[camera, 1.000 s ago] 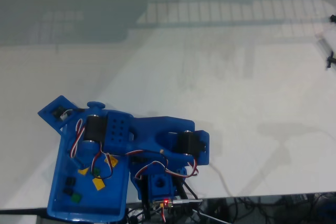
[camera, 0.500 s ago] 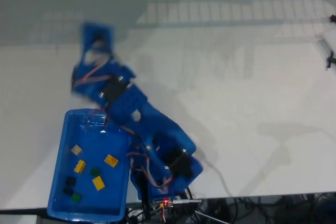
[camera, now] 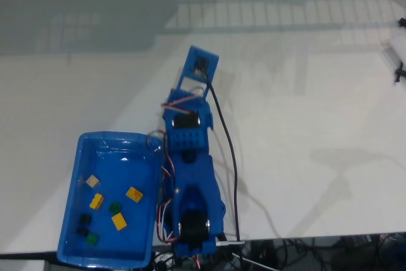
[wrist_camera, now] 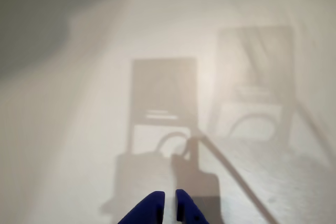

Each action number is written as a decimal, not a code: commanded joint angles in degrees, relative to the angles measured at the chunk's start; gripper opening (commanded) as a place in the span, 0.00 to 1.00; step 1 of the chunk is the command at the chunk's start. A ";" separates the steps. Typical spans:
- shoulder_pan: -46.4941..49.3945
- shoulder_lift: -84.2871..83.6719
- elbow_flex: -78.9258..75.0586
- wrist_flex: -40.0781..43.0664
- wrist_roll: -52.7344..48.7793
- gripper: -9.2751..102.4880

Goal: Pick up all the lego then put into the bin

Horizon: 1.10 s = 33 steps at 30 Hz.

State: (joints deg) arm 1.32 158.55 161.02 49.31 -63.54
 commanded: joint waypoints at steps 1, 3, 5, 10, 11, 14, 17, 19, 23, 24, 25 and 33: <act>2.20 6.86 6.15 -0.62 -5.36 0.08; 2.99 12.13 9.93 1.05 -7.91 0.08; 3.43 16.96 12.57 3.60 -9.84 0.08; 4.22 24.79 16.52 11.16 -16.35 0.08; 4.13 25.31 16.61 12.30 -16.88 0.08; 4.22 27.07 16.61 16.52 -19.16 0.08; 4.83 30.59 16.61 24.96 -24.08 0.08; 5.01 31.82 16.61 25.58 -22.59 0.08; 5.10 31.90 16.61 25.66 -19.07 0.08; 5.10 31.90 16.61 25.66 -17.31 0.08; 5.10 31.90 16.61 25.66 -17.14 0.09; 5.10 31.90 16.61 25.66 -16.96 0.09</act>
State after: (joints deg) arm 6.15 189.49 175.61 74.79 -80.86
